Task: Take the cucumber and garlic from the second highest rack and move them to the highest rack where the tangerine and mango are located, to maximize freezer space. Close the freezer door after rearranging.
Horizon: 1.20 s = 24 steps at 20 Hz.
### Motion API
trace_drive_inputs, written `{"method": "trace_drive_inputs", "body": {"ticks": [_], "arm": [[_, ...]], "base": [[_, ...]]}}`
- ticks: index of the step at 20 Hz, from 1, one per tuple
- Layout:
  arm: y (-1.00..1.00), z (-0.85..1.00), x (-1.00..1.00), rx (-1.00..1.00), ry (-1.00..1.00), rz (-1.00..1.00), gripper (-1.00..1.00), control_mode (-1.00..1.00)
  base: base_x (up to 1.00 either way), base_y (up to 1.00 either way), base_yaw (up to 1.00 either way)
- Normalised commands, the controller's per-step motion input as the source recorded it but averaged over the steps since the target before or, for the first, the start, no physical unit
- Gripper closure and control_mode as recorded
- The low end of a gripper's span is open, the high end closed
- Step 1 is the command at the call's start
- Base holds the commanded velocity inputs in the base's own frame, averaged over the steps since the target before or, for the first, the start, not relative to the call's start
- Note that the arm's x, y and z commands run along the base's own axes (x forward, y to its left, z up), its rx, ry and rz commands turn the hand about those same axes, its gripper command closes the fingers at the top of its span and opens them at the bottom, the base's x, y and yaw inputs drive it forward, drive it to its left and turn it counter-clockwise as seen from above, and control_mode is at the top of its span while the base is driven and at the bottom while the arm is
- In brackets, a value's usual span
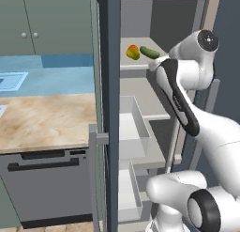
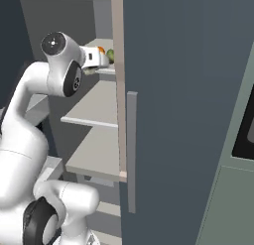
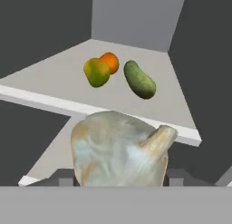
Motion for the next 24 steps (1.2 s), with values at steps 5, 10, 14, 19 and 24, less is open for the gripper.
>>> {"method": "trace_drive_inputs", "body": {"ticks": [5,10,14,19,24], "arm": [[0.46,-0.03,0.69,0.0,0.0,0.0,1.0,-1.0],[0.06,-0.04,0.85,0.0,0.03,0.0,1.0,-1.0],[-0.04,-0.19,0.91,0.0,0.07,0.0,1.0,-1.0],[0.0,-0.3,0.89,0.0,0.01,0.0,1.0,-1.0],[0.0,-0.3,0.89,0.0,0.0,0.0,1.0,-1.0]], "base": [[0.0,0.0,0.0],[0.0,0.0,0.0],[0.0,0.0,0.0],[0.0,0.0,0.0],[0.0,0.0,0.0]]}}
